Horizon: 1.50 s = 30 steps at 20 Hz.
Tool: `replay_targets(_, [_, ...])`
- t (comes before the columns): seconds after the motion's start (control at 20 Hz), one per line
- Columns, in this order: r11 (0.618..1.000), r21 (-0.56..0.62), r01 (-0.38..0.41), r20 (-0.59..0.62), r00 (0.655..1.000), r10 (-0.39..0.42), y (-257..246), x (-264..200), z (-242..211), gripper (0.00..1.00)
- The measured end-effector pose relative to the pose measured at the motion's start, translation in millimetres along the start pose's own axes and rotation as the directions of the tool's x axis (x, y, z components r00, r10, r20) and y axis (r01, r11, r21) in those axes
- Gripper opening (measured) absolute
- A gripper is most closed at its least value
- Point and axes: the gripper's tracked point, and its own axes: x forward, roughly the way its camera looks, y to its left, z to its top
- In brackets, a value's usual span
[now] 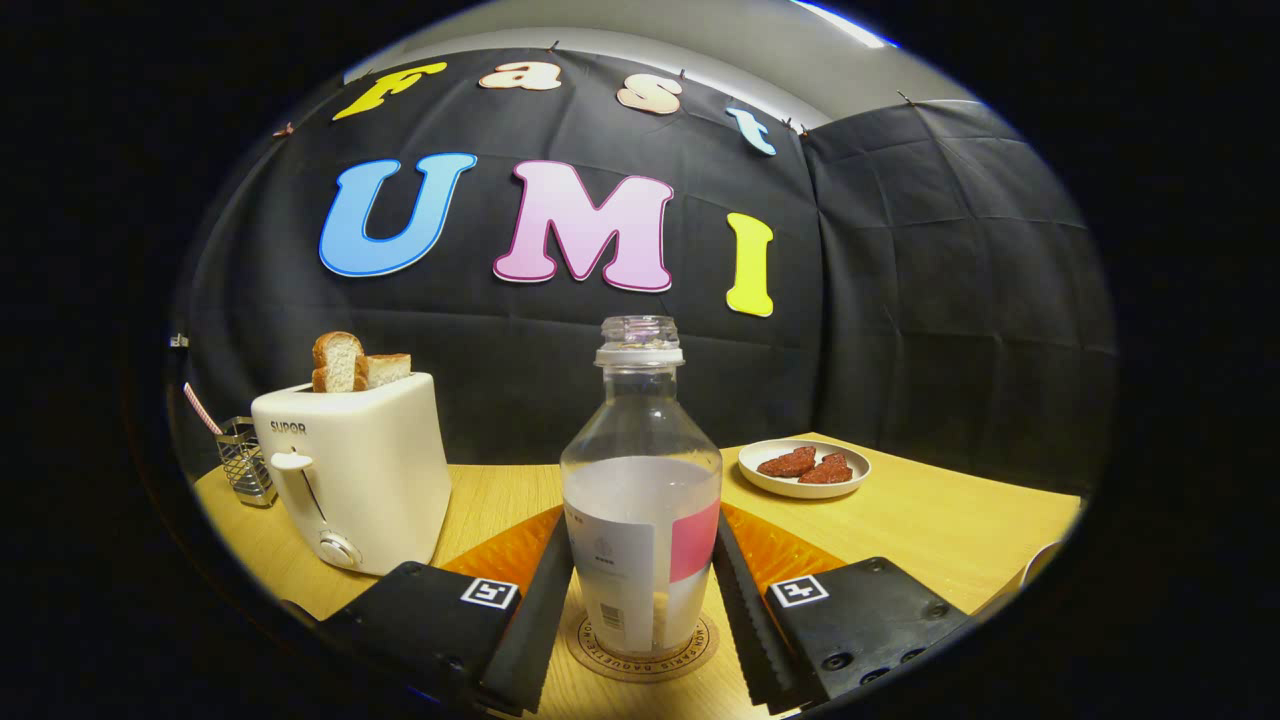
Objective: Take the bottle from table, then pour the juice into the cup, finally place the bottle on the coaster
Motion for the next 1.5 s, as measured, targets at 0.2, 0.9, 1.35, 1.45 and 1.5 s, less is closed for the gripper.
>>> replay_targets(0.2, [1.0,-0.005,0.005,0.002,1.0,-0.005,1,-1,-4,0.77])
replay_targets(0.9, [1.0,0.022,0.014,-0.033,0.999,-0.013,-6,2,-10,0.96])
replay_targets(1.35, [1.0,0.018,-0.006,-0.035,0.999,0.006,-2,-17,-2,0.96])
replay_targets(1.45, [1.0,0.022,-0.013,-0.026,1.0,0.013,-2,-30,9,0.96])
replay_targets(1.5, [1.0,0.016,-0.017,-0.022,1.0,0.017,-2,-36,15,0.96])
